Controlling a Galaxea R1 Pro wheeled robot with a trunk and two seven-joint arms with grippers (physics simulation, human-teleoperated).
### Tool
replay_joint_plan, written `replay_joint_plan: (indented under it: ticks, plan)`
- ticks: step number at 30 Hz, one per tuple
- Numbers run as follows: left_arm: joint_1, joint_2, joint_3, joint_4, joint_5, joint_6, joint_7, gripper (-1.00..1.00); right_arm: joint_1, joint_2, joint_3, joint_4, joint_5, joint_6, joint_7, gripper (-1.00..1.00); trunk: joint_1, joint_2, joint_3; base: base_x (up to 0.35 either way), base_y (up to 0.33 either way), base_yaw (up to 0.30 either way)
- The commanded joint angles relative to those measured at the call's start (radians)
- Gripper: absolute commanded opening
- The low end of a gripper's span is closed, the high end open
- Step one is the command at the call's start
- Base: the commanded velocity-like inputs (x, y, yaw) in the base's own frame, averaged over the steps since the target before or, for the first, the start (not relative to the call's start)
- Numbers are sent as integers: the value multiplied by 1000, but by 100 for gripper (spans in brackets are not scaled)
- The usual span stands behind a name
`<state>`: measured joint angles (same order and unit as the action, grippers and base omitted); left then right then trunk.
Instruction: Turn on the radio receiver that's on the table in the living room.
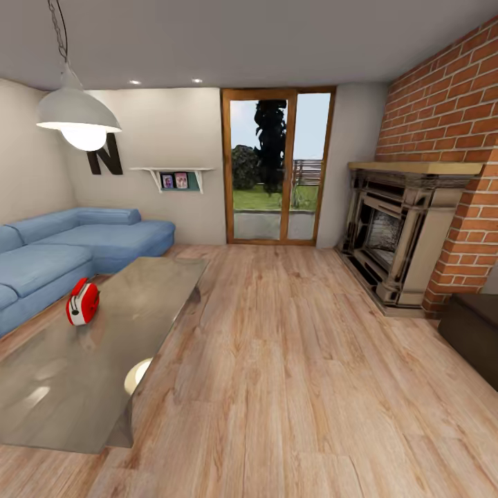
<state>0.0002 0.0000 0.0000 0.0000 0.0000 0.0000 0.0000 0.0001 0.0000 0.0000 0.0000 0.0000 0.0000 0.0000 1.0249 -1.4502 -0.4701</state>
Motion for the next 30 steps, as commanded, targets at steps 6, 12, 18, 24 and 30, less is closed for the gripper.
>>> replay_joint_plan:
  ticks: [6,12,18,24,30]
  plan:
    - [28,-28,0,-2,-2,-3,-2,100,1,28,1,-3,1,-2,-1,100,0,0,0,0,0,0]
    - [56,-62,0,-3,-2,-6,-2,100,-19,60,3,-3,-1,-2,-1,100,0,0,0,0,0,0]
    - [57,-82,3,-3,-1,-6,-2,100,-21,56,7,-17,1,-26,-2,100,0,0,0,0,0,0]
    - [57,-97,-1,-4,-1,-26,2,100,-26,29,8,-51,12,-42,-1,100,0,0,0,0,0,0]
    - [57,-101,-4,-39,-8,-122,5,100,-33,20,7,-376,189,-33,5,100,0,0,0,0,0,0]
